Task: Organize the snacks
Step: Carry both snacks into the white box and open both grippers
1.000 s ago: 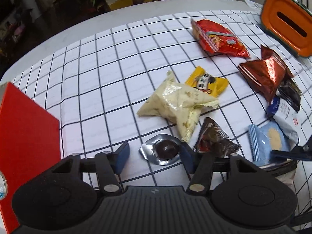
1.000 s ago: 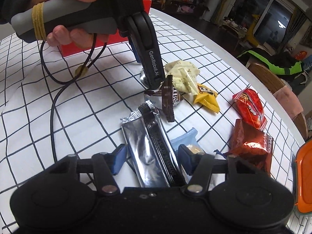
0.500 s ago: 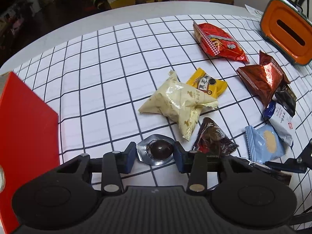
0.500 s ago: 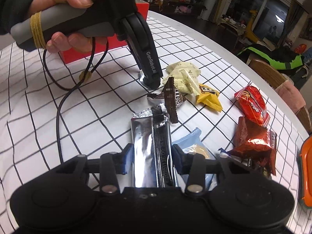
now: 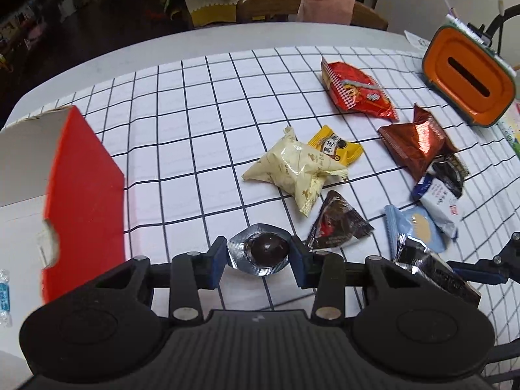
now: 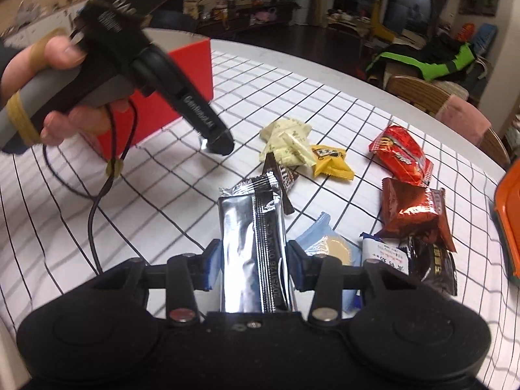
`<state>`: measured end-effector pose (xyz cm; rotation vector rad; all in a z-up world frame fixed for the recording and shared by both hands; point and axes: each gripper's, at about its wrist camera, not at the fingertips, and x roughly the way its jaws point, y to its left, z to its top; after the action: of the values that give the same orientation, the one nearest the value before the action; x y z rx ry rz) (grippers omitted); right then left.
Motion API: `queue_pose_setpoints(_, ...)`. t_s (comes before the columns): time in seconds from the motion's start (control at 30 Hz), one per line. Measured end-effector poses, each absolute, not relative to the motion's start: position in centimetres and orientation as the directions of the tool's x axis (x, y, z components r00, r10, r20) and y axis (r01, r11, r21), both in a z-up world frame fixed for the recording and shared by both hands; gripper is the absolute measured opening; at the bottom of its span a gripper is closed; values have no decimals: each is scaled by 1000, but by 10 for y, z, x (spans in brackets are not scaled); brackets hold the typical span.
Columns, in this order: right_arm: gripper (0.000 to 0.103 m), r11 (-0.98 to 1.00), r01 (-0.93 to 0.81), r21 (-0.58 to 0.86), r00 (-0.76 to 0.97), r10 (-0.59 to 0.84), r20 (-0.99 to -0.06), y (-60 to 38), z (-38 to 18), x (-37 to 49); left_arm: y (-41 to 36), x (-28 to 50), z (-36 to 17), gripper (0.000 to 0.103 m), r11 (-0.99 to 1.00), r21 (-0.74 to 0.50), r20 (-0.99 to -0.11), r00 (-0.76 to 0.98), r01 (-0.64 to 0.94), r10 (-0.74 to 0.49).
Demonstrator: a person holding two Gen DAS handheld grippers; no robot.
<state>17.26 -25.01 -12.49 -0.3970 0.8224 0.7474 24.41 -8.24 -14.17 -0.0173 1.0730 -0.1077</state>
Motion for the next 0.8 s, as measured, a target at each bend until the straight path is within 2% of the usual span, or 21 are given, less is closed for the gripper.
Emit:
queue_pose_setpoints(0.6, 41, 802, -593, 76, 505, 443, -741, -202, -57, 139, -32, 188, -78, 40, 986, -117, -840, 517, 120, -163)
queue_pose_setpoints(0.8, 41, 811, -573, 115, 507, 461, -728, -168, -41, 131, 1, 169, -57, 40, 988, -105, -827, 541, 116, -152)
